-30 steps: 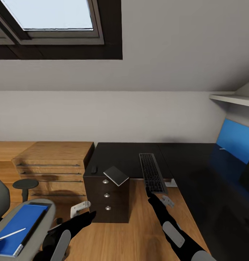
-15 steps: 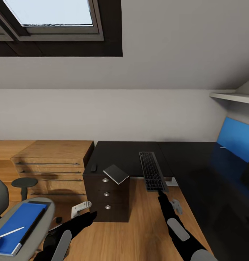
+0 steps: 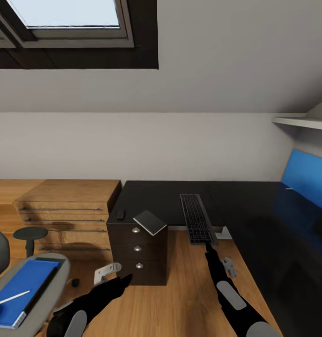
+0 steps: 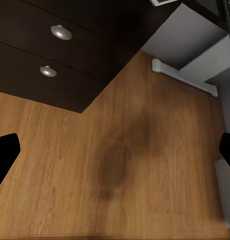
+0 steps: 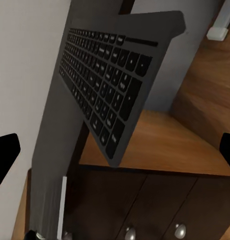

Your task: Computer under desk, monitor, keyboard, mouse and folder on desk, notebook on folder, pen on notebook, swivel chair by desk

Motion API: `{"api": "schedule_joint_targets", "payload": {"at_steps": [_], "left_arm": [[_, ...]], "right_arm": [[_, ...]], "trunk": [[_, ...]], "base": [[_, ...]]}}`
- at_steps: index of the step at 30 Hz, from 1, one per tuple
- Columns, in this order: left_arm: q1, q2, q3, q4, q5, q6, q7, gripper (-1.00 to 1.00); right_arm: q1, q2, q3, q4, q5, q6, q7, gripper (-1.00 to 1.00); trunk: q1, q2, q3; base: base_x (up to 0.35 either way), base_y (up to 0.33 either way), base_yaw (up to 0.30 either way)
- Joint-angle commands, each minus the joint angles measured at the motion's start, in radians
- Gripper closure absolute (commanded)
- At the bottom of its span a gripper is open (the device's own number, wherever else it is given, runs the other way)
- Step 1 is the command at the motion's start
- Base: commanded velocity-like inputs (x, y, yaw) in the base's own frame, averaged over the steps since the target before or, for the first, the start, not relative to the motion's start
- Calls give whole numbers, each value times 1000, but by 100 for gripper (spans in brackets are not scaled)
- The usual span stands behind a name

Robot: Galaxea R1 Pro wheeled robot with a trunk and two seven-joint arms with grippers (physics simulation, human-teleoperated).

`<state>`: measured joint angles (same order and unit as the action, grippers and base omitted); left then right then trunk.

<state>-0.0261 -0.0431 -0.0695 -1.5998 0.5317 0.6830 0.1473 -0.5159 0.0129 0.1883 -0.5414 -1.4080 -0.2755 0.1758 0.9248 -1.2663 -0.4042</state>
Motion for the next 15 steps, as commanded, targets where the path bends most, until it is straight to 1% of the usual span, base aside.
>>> {"api": "schedule_joint_targets", "payload": {"at_steps": [1,6,9,15], "left_arm": [[0,0,-1,-2,11,4,9,-100],[4,0,-2,-4,11,3,9,-100],[5,0,-3,-3,11,3,9,-100],[5,0,-3,-3,11,3,9,-100]], "right_arm": [[-1,-1,6,1,-11,-7,5,-100],[-1,0,6,-1,-11,-7,10,-100],[-1,-1,7,-3,-10,-8,57,-100],[0,-1,7,-2,-11,-7,78,-100]], "trunk": [[4,-8,-4],[23,-43,-20],[35,-64,-29],[58,-106,-48]], "base": [[0,0,0],[0,0,0],[0,0,0],[0,0,0]]}}
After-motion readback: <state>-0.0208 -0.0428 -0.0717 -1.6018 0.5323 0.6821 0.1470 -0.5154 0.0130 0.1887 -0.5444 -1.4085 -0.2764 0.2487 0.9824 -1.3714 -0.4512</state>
